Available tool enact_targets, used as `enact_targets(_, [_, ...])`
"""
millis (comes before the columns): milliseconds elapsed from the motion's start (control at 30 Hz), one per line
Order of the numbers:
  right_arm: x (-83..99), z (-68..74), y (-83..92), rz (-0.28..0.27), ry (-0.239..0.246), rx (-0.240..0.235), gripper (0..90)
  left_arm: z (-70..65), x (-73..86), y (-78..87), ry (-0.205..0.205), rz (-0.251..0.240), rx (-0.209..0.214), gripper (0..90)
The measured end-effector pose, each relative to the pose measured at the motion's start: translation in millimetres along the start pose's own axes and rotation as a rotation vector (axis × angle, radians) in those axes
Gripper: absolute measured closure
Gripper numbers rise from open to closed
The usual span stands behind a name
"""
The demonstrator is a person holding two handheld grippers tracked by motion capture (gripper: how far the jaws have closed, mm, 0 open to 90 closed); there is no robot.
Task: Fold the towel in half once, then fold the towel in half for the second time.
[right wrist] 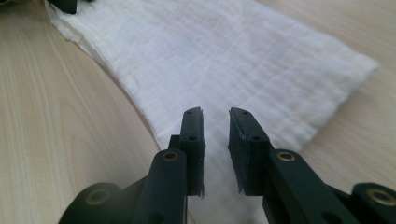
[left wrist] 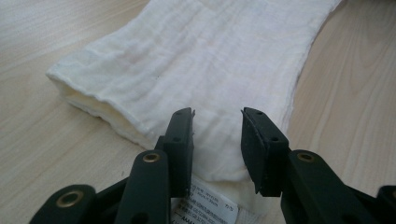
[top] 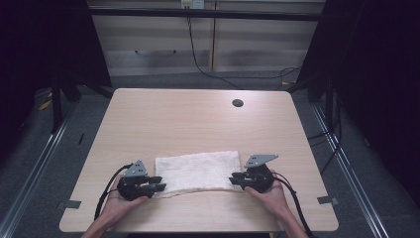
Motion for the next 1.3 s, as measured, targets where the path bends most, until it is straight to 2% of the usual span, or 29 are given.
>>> enact_targets(100, [-0.7,0.7,-0.5,-0.011,-0.002,0.005,74.9,-1.0,-0.4,-0.5,-0.014,0.003,-0.004,63.3])
enact_targets(167, [-5.3,-4.2,1.6,-0.025,-0.004,0.014,73.1,1.8,-6.2,1.4,0.014,-0.024,-0.007,62.2])
enact_targets(233, [-13.2,-14.9,2.4,-0.043,-0.027,0.024,70.4,7.2,-13.4,2.5,0.017,-0.03,-0.023,58.1])
enact_targets(267, [-13.2,-14.9,2.4,-0.043,-0.027,0.024,70.4,11.0,-17.8,2.7,0.038,-0.042,-0.027,58.1])
enact_targets(300, [-18.2,-21.4,0.9,-0.05,-0.03,0.037,69.6,17.9,-26.3,2.5,0.027,-0.035,-0.033,56.9])
enact_targets(333, [-20.4,-24.2,-0.3,-0.046,-0.025,0.045,69.4,17.9,-26.3,2.5,0.027,-0.035,-0.033,56.9])
enact_targets(367, [-22.6,-27.1,-1.4,-0.046,-0.02,0.06,68.9,25.5,-33.7,2.4,0.035,-0.053,-0.051,56.8])
enact_targets(400, [-24.9,-30.8,-2.5,-0.051,-0.021,0.065,68.3,25.5,-33.7,2.4,0.035,-0.053,-0.051,56.5])
enact_targets(433, [-27.7,-34.6,-3.4,-0.063,-0.026,0.064,67.9,32.5,-40.5,2.6,0.052,-0.082,-0.073,56.2])
enact_targets(533, [-33.8,-42.3,-5.0,-0.071,-0.028,0.076,67.0,39.7,-47.5,2.7,0.061,-0.108,-0.082,55.3])
enact_targets(567, [-37.5,-47.8,-6.3,-0.076,-0.028,0.085,66.4,42.7,-48.8,2.4,0.068,-0.117,-0.088,55.1])
enact_targets(600, [-39.3,-50.8,-7.1,-0.074,-0.034,0.088,66.3,47.8,-49.7,1.3,0.083,-0.113,-0.082,55.1])
enact_targets(700, [-45.3,-67.4,-13.9,-0.067,-0.051,0.107,66.2,67.1,-48.0,-4.4,0.131,-0.092,-0.105,55.1])
enact_targets(733, [-45.9,-69.6,-14.9,-0.065,-0.053,0.113,66.3,69.6,-48.0,-5.4,0.141,-0.09,-0.1,55.1])
enact_targets(800, [-46.5,-72.4,-16.2,-0.067,-0.054,0.119,66.6,75.3,-48.5,-7.4,0.15,-0.098,-0.112,55.1])
enact_targets(833, [-47.3,-75.0,-20.3,-0.077,-0.052,0.148,67.7,77.7,-48.8,-8.1,0.14,-0.106,-0.129,55.1])
enact_targets(867, [-47.3,-75.0,-20.3,-0.077,-0.052,0.148,67.7,78.4,-48.8,-8.5,0.132,-0.111,-0.133,55.1])
enact_targets(900, [-47.7,-75.2,-22.2,-0.079,-0.049,0.155,67.7,78.5,-48.5,-10.0,0.143,-0.111,-0.128,55.1])
enact_targets(1000, [-48.6,-75.1,-29.6,-0.074,-0.059,0.127,67.2,76.1,-47.1,-14.8,0.137,-0.095,-0.124,54.1])
enact_targets(1100, [-46.0,-79.0,-35.9,-0.046,-0.08,0.114,65.3,75.5,-45.4,-19.3,0.124,-0.078,-0.129,54.1])
enact_targets(1167, [-40.5,-83.2,-40.6,-0.02,-0.096,0.118,65.0,76.1,-45.0,-20.3,0.127,-0.08,-0.125,53.6])
enact_targets(1300, [-37.6,-84.7,-43.0,-0.014,-0.105,0.11,63.8,78.8,-40.7,-23.9,0.142,-0.062,-0.13,53.3])
Point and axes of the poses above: each handheld gripper's, and its own axes: y roughly backward along the jaws, x roughly out of its underside, z roughly to its left, the point moved 3 cm from there along -y, roughly forward along the jaws, and after that the axes turned 11 degrees about -z, right-handed, at the moved point
